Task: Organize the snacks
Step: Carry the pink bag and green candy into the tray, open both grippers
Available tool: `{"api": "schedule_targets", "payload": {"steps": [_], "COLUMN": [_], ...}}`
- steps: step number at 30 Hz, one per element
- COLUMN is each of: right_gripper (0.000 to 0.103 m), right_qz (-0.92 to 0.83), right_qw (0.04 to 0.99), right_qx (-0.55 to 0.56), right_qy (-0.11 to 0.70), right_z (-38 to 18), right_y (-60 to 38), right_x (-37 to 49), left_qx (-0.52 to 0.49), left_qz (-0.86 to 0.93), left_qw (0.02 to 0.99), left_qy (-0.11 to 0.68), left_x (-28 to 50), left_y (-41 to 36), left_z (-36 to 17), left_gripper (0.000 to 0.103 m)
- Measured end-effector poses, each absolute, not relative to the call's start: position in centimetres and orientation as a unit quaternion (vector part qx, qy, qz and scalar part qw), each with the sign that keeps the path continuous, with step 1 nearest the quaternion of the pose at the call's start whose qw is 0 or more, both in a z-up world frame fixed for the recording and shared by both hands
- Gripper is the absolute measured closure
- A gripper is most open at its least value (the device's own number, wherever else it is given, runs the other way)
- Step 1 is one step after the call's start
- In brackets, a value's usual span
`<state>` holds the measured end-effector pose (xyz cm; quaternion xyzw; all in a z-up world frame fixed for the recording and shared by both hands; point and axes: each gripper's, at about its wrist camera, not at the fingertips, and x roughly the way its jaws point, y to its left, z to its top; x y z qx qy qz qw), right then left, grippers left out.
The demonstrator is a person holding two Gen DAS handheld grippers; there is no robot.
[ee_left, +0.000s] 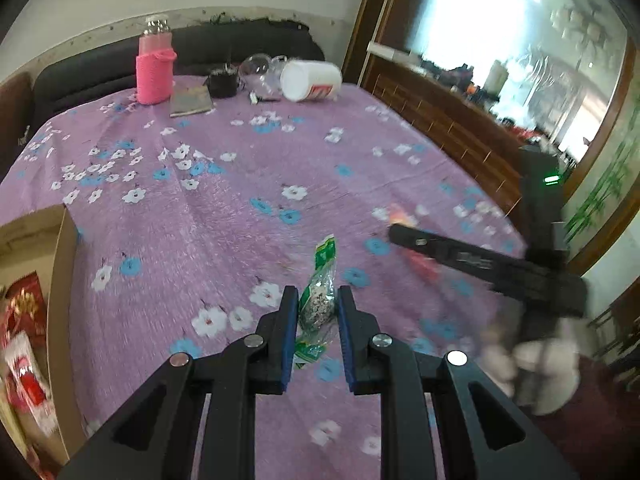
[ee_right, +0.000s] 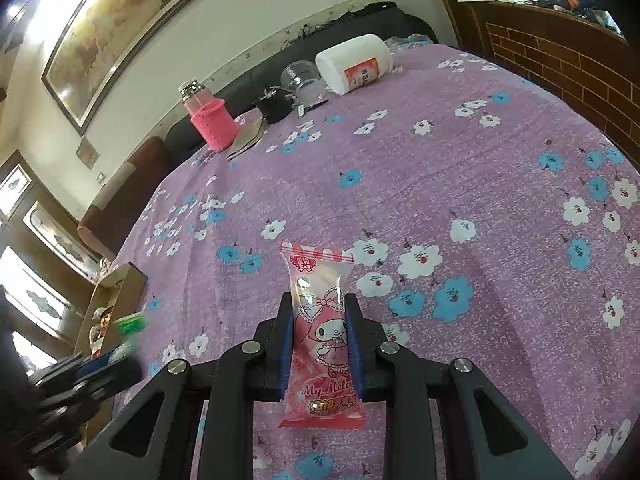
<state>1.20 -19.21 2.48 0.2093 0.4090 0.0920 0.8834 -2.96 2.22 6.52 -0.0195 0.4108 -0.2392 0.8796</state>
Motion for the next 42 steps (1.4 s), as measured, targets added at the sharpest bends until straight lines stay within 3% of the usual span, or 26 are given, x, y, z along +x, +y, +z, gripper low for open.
{"api": "schedule_targets", "payload": {"steps": [24,42], "right_gripper": [0.078,0.078], "right_qz": [0.091,0.189], "right_qw": [0.900,0.887], "right_qx": [0.220,0.166], "right_qy": [0.365,0.387], "right_z": [8.1,8.4], "right_y": [-15.4,-3.6], "right_x": [-10.8,-12.4], "left_qx": [-0.099,-0.123], "left_qz": [-0.262,-0.112], "left_qw": [0.899,0.933], "left_qy": [0.336,0.319], "left_x": [-12.9,-15.4], "left_y": [5.7,16.7], "left_z": [11.3,11.7], "left_gripper": [0.084,0.084]}}
